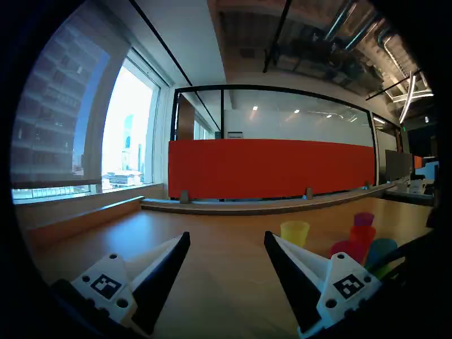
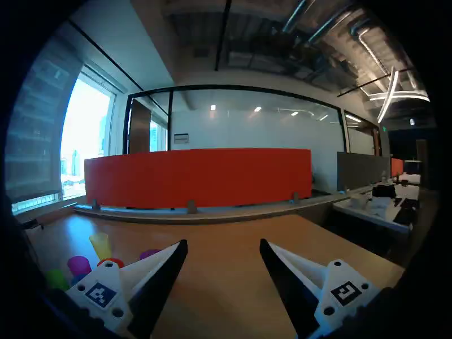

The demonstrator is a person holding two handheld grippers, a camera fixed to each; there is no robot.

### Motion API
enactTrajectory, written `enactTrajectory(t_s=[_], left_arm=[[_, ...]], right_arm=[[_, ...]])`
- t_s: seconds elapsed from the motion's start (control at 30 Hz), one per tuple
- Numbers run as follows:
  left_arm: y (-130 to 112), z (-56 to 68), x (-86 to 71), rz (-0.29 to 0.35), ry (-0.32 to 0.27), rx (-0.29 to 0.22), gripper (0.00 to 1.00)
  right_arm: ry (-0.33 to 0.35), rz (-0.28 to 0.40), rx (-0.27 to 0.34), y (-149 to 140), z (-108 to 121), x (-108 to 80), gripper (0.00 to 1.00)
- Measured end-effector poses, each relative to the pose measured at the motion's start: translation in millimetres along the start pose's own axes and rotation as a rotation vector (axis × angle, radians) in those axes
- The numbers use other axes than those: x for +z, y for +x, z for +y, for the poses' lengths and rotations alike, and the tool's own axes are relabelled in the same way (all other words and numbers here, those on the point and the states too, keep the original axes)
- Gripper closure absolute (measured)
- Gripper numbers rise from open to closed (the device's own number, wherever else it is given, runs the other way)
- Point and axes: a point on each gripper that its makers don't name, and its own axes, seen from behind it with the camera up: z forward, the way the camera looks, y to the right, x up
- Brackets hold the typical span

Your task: Pour water

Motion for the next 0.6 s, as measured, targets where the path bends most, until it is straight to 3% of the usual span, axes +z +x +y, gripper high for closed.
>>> enactTrajectory(t_s=[0.6], left_arm=[[-11, 1.0, 4.6, -0.033, -0.008, 0.002, 0.03]], right_arm=[[-0.009, 0.001, 0.013, 2, 6, -4.5, 0.01]])
